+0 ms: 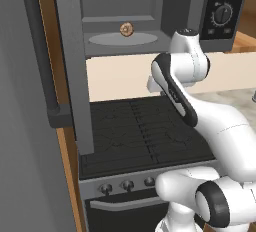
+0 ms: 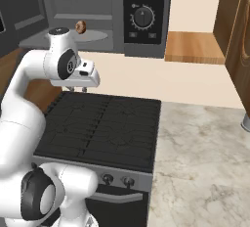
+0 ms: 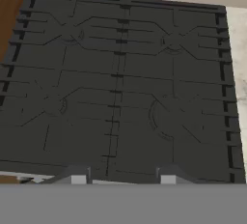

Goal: Close the microwave door.

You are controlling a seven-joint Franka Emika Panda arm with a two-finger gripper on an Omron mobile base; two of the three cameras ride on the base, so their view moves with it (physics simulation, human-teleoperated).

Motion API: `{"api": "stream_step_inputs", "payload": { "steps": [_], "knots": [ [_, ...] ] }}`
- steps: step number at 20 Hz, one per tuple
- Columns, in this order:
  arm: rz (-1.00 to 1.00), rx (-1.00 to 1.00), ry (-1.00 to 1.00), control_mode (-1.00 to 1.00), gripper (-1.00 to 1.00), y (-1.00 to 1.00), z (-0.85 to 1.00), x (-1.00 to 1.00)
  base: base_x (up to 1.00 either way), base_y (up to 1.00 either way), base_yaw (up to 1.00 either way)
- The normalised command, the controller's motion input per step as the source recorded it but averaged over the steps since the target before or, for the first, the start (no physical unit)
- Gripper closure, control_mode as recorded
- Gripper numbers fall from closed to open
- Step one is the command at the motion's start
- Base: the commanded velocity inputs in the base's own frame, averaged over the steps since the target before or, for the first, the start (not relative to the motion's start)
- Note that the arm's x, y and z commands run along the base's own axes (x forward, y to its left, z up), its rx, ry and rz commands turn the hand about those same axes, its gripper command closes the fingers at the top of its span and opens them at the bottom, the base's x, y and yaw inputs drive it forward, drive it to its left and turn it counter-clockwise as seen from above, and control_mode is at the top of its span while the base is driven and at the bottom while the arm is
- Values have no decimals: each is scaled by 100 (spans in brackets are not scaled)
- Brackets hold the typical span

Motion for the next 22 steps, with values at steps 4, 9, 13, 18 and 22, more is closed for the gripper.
{"api": "stream_step_inputs", "payload": {
  "steps": [4,9,13,18,22],
  "knots": [
    [0,-2,0,-100,-100,6,0,0,0,0,0],
    [0,-9,-41,-100,-100,20,10,-32,0,0,0],
    [0,-6,-76,-100,-100,39,38,-54,0,0,0],
    [0,0,-64,-100,-100,21,19,-67,0,0,0],
    [0,0,-52,-100,-100,27,4,-76,0,0,0]
  ]
}}
